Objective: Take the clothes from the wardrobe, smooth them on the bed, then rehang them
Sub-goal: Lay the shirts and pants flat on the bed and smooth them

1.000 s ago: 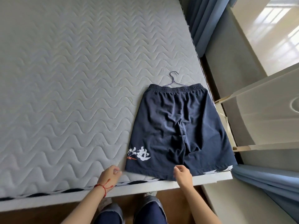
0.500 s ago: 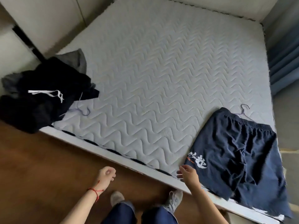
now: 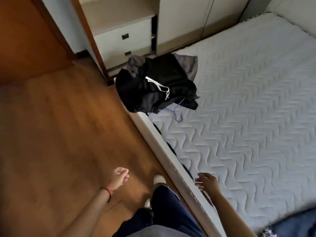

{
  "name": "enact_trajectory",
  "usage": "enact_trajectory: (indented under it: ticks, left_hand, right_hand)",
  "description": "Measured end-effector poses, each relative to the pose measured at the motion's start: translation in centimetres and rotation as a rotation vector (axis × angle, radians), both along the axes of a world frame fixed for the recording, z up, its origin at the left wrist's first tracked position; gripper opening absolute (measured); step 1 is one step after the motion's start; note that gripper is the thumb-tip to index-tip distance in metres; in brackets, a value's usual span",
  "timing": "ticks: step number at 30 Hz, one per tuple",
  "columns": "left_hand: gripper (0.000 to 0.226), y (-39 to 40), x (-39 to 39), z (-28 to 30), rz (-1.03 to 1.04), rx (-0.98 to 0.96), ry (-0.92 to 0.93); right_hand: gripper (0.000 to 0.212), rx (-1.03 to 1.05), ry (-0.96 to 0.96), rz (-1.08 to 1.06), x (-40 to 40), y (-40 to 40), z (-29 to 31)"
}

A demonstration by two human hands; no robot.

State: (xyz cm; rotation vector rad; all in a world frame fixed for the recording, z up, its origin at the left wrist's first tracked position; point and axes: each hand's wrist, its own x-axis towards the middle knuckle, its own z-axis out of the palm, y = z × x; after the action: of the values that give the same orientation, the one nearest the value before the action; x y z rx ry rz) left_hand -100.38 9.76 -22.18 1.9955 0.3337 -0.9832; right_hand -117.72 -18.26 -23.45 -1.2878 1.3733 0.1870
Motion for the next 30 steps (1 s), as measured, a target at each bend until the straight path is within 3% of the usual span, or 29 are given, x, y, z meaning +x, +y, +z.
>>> enact_trajectory:
  ticks: [8, 12, 17, 20, 25, 30]
  left_hand:
    - [0.026, 0.9, 11.3, -0.8, 0.129, -0.025, 0.011]
    - [0.012, 1.4, 18.8, -1.2, 0.085, 0.071, 0.026]
    - [0.028, 1.8, 28.2, -0.8, 0.067, 0.144, 0.056]
    - [0.022, 1.9, 32.6, -0.4, 0.035, 0.172, 0.034]
    - [0.017, 0.5, 40.2, -1.2, -0.129, 0.222, 0.064]
    - [0.014, -3.6, 50.3, -1.2, -0.448, 0.234, 0.053]
  right_hand:
    - [0.019, 0.046, 0.037, 0.105, 13.8, -0.7, -1.7]
    - [0.02, 0.069, 0.066, 0.121, 20.9, -2.4, -2.0]
    - [0.013, 0.069, 0.069, 0.088, 30.0, -3.7, -1.6]
    - [0.011, 0.07, 0.069, 0.089, 34.7, -3.6, -1.0]
    - [0.013, 0.085, 0.027, -0.05, 40.3, -3.7, -1.4]
    - [0.012, 0.12, 0.057, -0.383, 41.6, -2.5, -2.1]
